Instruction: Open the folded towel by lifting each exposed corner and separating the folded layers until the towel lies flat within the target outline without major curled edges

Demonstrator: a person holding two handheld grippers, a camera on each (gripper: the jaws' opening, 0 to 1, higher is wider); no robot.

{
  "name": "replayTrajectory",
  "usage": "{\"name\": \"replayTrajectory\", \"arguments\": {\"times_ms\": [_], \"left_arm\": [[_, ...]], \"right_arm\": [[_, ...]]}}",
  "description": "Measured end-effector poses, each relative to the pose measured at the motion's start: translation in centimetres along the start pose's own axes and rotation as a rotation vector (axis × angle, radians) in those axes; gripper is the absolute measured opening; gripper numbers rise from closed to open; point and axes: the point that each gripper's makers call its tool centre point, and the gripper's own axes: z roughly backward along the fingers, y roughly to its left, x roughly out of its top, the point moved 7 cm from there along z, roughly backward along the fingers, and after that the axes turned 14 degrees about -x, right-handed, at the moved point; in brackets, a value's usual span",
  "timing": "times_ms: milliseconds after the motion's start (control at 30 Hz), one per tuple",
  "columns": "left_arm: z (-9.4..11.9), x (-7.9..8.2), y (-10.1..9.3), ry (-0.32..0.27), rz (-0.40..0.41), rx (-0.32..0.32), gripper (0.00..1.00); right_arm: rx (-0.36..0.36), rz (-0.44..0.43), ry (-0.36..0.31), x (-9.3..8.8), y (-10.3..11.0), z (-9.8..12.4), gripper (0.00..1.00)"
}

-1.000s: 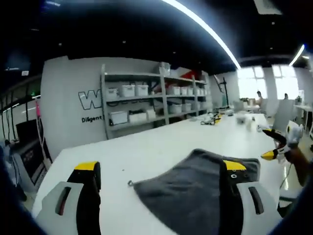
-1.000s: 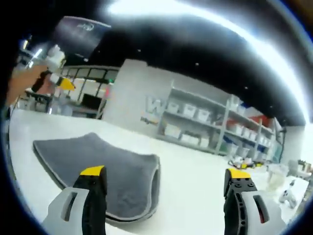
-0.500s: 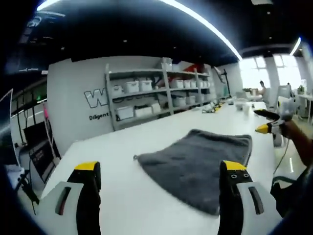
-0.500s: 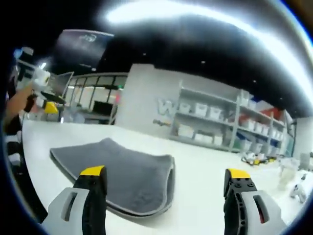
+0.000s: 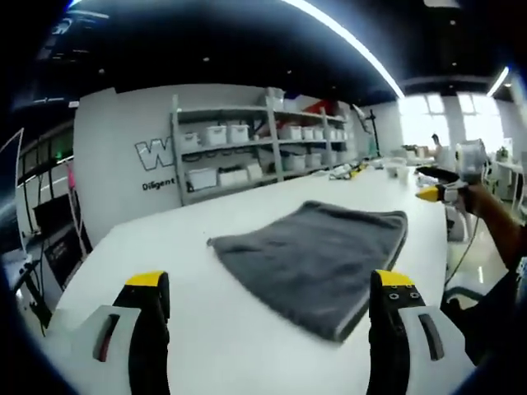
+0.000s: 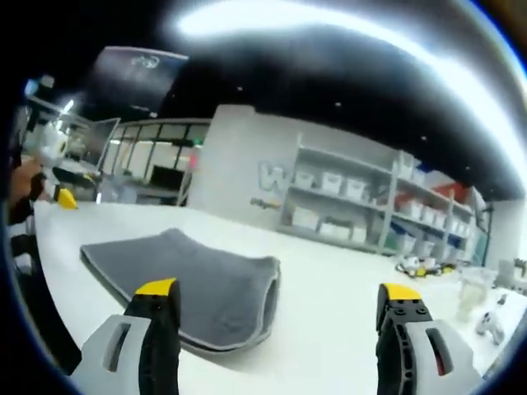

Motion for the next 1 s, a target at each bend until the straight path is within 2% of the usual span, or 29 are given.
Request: {"name": "replayTrajectory", "arguments": {"times_ms": [67, 167, 300, 367, 467, 600, 767, 833, 900, 1000], "left_arm": [[-0.3, 0.0, -0.2, -0.012, -0.006, 0.026, 1.0], [-0.8, -0.4, -0.5, -0.001, -0.016, 0.062, 1.0], [-1.8, 0.0, -1.7, -0.019, -0.023, 0.056, 1.0], [-2.5, 0.6, -2.4, -0.014, -0.082, 0.054, 1.0], [-3.7, 1.9, -3.0, -0.003, -0.172, 0.09, 1.0], [-5.7, 4.0, -5.3, -0.023, -0.222, 0.04, 1.0], [-7.4, 5.9, -7.1, -0.005, -0.34, 0.032, 1.0], [-8.1, 6.4, -8.0, -0.005, -0.378, 0.038, 1.0], [-8.8, 6.4, -8.9, 0.034, -0.431, 0.019, 1.0], [-9.6, 6.5, -10.0, 0.046, -0.479, 0.014, 1.0]], "right_arm": [[-0.003, 0.003, 0.005, 0.0, -0.2, 0.0, 0.99], [-0.009, 0.033, 0.0, 0.2, -0.5, 0.0, 0.99], [-0.017, 0.052, 0.01, 0.4, -1.3, -0.2, 0.99], [-0.012, 0.063, 0.02, 0.7, -1.6, -0.4, 0.99], [-0.003, 0.069, 0.01, 2.1, -1.9, -0.8, 0.98], [0.024, 0.121, -0.041, 4.7, -1.7, -1.8, 0.99], [0.055, 0.186, -0.076, 7.9, -2.3, -3.4, 0.99], [0.079, 0.199, -0.078, 8.8, -2.5, -3.9, 0.99], [0.099, 0.212, -0.085, 9.6, -2.6, -4.3, 0.99], [0.123, 0.228, -0.091, 10.4, -2.7, -4.5, 0.99]]}}
